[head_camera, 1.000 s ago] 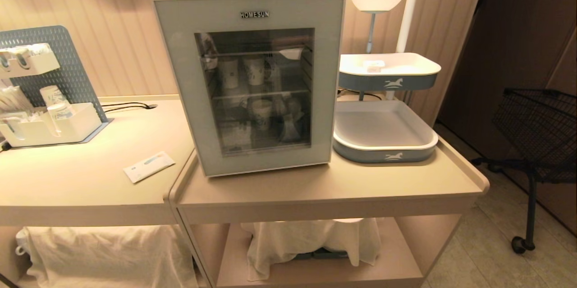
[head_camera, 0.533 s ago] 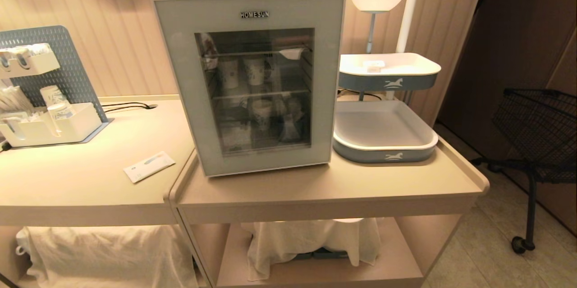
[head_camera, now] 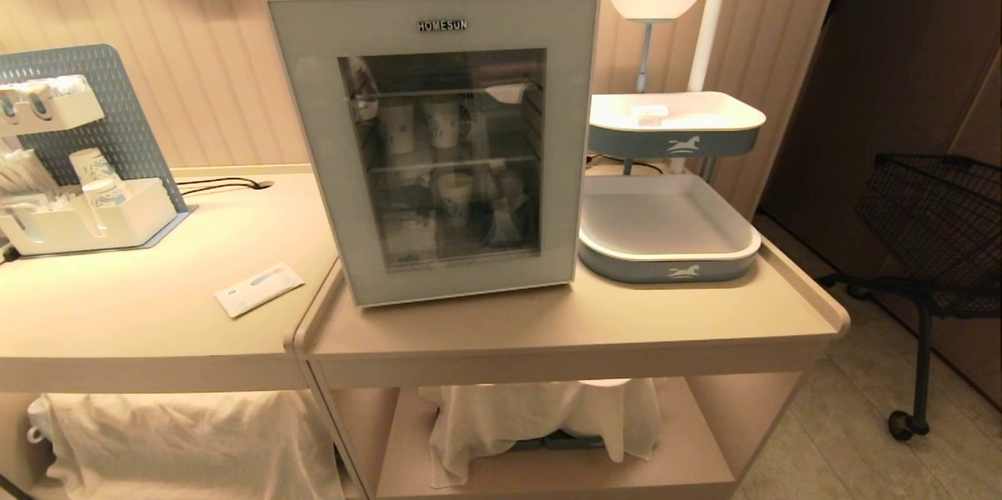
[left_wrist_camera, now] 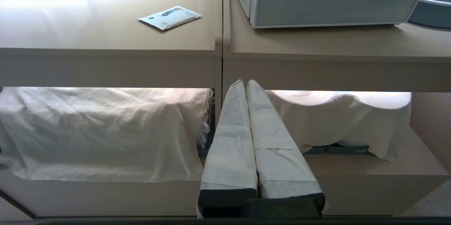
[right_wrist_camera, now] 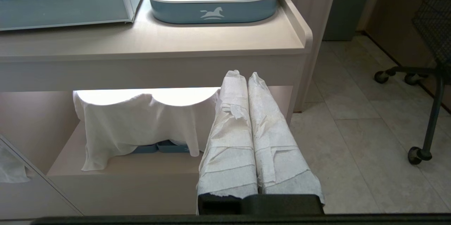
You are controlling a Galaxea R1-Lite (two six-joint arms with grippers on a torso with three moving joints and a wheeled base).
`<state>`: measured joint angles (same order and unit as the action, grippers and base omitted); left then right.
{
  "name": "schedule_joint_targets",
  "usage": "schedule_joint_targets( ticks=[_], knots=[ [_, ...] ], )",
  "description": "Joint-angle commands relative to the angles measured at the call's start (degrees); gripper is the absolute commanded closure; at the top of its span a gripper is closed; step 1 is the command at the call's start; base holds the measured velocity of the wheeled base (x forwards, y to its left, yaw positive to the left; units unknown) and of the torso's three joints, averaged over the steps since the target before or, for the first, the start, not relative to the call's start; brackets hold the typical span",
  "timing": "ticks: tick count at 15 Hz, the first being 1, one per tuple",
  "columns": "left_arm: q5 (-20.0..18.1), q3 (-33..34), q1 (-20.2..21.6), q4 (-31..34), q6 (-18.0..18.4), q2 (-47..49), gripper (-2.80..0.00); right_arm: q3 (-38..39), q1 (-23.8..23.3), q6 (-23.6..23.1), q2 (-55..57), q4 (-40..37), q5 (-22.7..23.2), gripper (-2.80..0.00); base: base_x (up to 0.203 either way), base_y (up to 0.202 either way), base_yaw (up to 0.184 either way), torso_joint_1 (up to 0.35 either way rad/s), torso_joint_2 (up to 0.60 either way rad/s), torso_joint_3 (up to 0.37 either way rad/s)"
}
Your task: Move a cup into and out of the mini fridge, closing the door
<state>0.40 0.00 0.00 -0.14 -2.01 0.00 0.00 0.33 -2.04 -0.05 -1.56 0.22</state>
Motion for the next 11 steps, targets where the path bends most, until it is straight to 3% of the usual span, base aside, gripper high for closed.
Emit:
schedule_joint_targets(
  ticks=[1,11],
  knots=[
    [0.0,0.0,0.0,0.0,-0.1,0.1,0.00,0.1,0.0,-0.1,0.1,0.0,0.0,0.00,0.000,0.000,0.000,0.000,0.00,0.000],
    [0.0,0.0,0.0,0.0,0.0,0.1,0.00,0.0,0.0,0.7,0.1,0.1,0.0,0.00,0.000,0.000,0.000,0.000,0.00,0.000]
  ],
)
